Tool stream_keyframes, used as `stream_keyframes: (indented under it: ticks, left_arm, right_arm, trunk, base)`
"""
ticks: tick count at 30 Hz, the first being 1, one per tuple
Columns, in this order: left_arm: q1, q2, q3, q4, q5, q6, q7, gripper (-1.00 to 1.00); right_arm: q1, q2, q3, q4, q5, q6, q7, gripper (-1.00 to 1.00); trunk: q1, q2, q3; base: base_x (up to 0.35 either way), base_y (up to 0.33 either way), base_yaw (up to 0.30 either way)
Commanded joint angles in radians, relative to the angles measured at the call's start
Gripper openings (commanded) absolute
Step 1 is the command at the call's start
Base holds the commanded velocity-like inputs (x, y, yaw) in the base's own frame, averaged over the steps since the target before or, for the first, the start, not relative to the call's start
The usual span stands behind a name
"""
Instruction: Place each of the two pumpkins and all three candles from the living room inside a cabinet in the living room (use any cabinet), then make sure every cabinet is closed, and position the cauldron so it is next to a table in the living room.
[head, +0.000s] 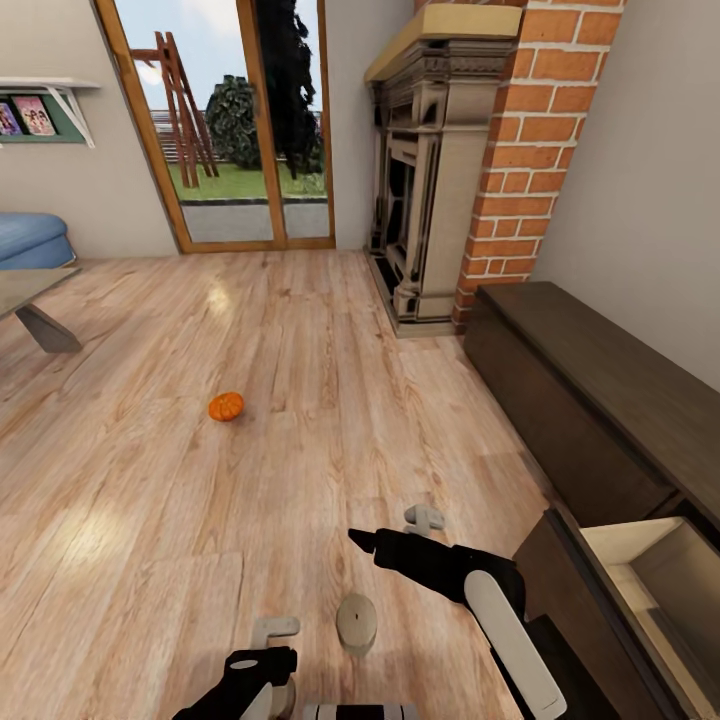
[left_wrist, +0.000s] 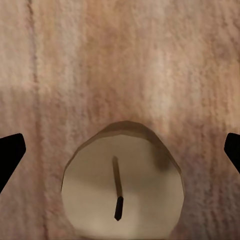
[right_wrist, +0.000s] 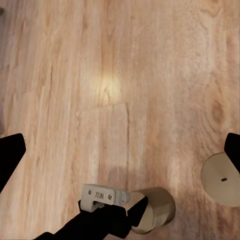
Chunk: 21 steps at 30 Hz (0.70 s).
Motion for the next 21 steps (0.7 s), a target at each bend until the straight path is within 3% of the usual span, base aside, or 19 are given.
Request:
stream_keyframes:
  ticks: [1, 14, 21]
  left_arm:
    - [0.0, 0.001, -0.009, -0.002, 0.007, 0.004, 0.009, 1.0]
    - [0.0, -0.001, -0.015, -0.002, 0.006, 0.004, 0.008, 1.0]
    - [0.0, -0.002, -0.019, -0.002, 0.005, 0.004, 0.009, 1.0]
  right_arm:
    - [-0.001, -0.001, 0.002, -0.001, -0.01, 0.001, -0.009, 1.0]
    - [-0.001, -0.001, 0.001, -0.001, -0.011, 0.0, -0.005, 1.0]
    - [-0.001, -0.001, 0.001, -0.001, -0.011, 0.001, -0.005, 1.0]
  trunk:
    - [0.0, 0.0, -0.001]
    - [0.006, -0.003, -0.051]
    - [0.007, -0.004, -0.059]
  base:
    - [0.0, 0.0, 0.0]
    - [0.0, 0.0, 0.0]
    - [0.0, 0.0, 0.0]
